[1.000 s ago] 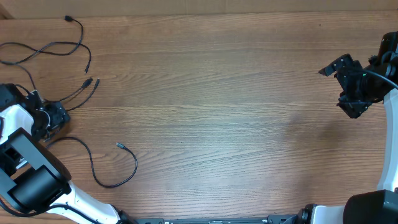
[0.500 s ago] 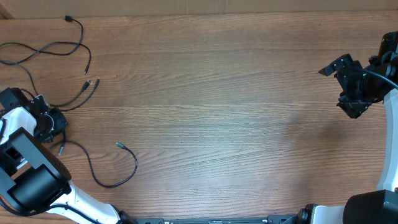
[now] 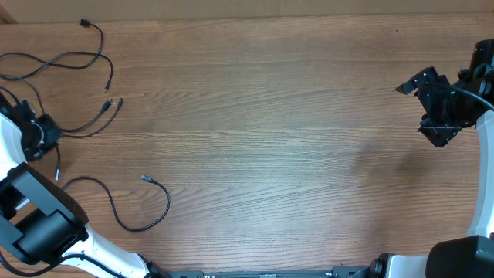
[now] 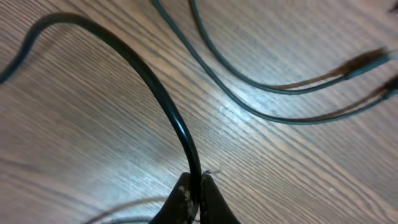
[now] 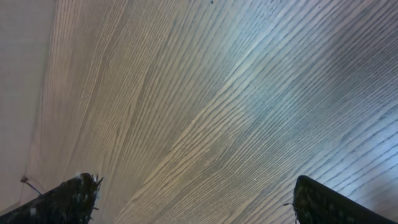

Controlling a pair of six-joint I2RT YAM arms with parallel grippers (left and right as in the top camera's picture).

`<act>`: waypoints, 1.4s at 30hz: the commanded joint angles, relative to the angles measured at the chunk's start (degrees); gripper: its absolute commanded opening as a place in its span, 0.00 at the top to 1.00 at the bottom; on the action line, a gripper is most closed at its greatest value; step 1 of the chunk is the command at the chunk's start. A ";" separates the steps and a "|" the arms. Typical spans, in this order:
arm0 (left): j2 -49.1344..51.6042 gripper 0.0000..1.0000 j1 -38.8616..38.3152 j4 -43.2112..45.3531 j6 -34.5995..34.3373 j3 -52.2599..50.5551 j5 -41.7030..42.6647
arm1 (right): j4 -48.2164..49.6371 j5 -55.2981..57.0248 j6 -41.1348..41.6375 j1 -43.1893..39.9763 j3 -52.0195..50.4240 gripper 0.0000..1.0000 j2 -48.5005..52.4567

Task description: Untangle cables

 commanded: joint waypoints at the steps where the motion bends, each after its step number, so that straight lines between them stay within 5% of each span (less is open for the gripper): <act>1: 0.07 0.96 -0.11 -2.93 -1.11 6.01 1.46 | 0.17 0.61 -0.04 -0.09 0.85 0.00 -0.57; 7: 0.07 0.96 -0.11 -11.78 -1.20 9.53 11.08 | 0.17 0.61 -0.04 -0.09 0.85 0.00 -0.57; 17: 0.11 0.96 -0.22 -20.81 -7.15 2.40 8.13 | 0.17 0.61 -0.04 -0.09 0.85 0.00 -0.57; 28: 0.13 0.95 -0.22 -15.45 -13.79 -9.88 5.38 | 0.17 0.61 -0.04 -0.09 0.85 0.00 -0.57; 32: 0.13 0.90 -0.22 -14.23 -13.79 -11.69 4.63 | 0.17 0.61 -0.04 -0.09 0.85 0.00 -0.57; 38: 0.13 0.68 -0.22 -12.17 -13.75 -13.70 3.61 | 0.17 0.61 -0.07 -0.09 0.85 0.00 -0.57; 42: 0.13 0.68 -0.22 -11.89 -13.77 -13.70 2.67 | 0.17 0.61 -0.04 -0.09 0.85 0.00 -0.57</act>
